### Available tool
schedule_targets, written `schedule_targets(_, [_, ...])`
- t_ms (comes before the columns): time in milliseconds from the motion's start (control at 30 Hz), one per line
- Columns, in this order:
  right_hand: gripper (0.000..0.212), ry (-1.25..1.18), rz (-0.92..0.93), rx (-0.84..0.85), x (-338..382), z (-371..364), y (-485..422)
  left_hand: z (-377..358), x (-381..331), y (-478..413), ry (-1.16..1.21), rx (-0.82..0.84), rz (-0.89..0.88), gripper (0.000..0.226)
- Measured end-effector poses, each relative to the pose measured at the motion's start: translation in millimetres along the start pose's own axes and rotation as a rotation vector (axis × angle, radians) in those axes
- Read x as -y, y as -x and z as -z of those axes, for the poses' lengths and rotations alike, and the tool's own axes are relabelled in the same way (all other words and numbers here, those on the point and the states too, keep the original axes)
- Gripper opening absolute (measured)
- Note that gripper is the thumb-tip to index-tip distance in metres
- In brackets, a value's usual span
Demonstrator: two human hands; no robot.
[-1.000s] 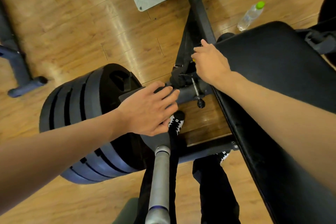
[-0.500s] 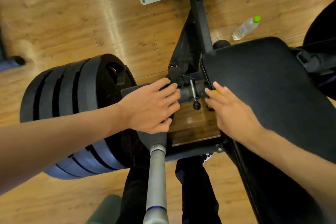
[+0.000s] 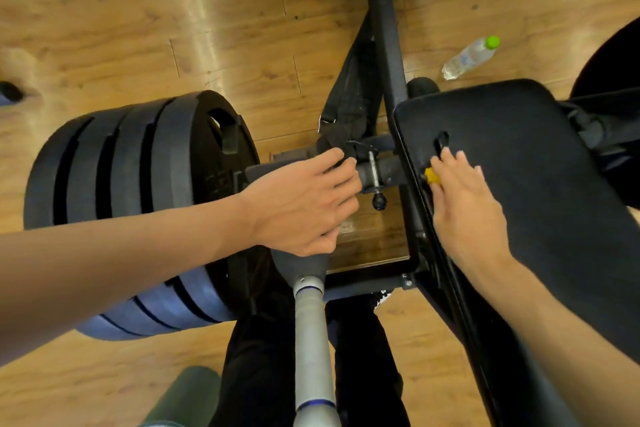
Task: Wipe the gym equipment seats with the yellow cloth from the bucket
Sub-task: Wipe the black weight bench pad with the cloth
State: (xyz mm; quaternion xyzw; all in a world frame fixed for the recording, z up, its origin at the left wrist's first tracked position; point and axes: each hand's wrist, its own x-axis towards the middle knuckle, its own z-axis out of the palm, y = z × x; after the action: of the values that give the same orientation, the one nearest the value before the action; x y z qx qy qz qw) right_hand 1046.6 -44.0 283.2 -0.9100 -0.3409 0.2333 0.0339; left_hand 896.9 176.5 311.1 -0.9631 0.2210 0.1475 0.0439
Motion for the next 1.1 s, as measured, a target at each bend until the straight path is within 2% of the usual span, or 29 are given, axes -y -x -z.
schedule_targets(67, [0.046, 0.045, 0.009, 0.032, -3.3, 3.1, 30.5, -0.1, 0.3, -0.1, -0.001, -0.001, -0.003, 0.061])
schedule_targets(133, [0.044, 0.043, 0.022, 0.033, -3.4, 1.0, 20.0, -0.5, 0.9, -0.2, -0.007, -0.003, -0.003, 0.061])
schedule_targets(267, [0.031, 0.096, 0.107, -0.021, 14.7, -16.4, -88.0, 0.0, 1.6, -2.1, -0.001, -0.008, -0.005, 0.062])
schedule_targets(333, [0.022, 0.095, 0.075, -0.009, 25.5, -19.5, -146.7, 0.8, 0.8, -3.9, 0.001, -0.003, -0.001, 0.062])
schedule_targets(400, [0.023, 0.091, 0.023, 0.039, 28.5, -18.7, -175.2, 0.5, 0.0, -4.0, 0.01, 0.004, 0.002, 0.061])
schedule_targets(500, [0.025, 0.111, 0.051, -0.026, 25.5, -24.3, -151.3, -2.8, 0.4, -1.6, 0.021, -0.005, -0.008, 0.061])
schedule_targets(600, [0.039, 0.066, 0.14, -0.066, 17.5, -24.9, -73.4, -1.5, -0.6, -0.6, -0.003, -0.006, -0.016, 0.06])
schedule_targets(733, [0.04, 0.244, 0.385, 0.044, 10.4, -29.0, -1.1, 1.8, 0.9, 0.0, -0.022, -0.015, -0.028, 0.061])
schedule_targets(833, [0.033, 0.314, 0.497, 0.071, 7.0, -32.4, -27.6, 2.4, 1.6, -1.0, -0.023, -0.003, -0.024, 0.061])
schedule_targets(967, [0.03, 0.403, 0.455, 0.04, 22.5, -45.3, -102.2, 0.8, 1.2, -2.2, -0.014, 0.016, -0.011, 0.061])
schedule_targets(1100, [0.02, 0.519, 0.435, 0.083, 33.4, -53.0, -108.9, 1.7, -0.2, -3.0, 0.018, 0.034, -0.024, 0.063])
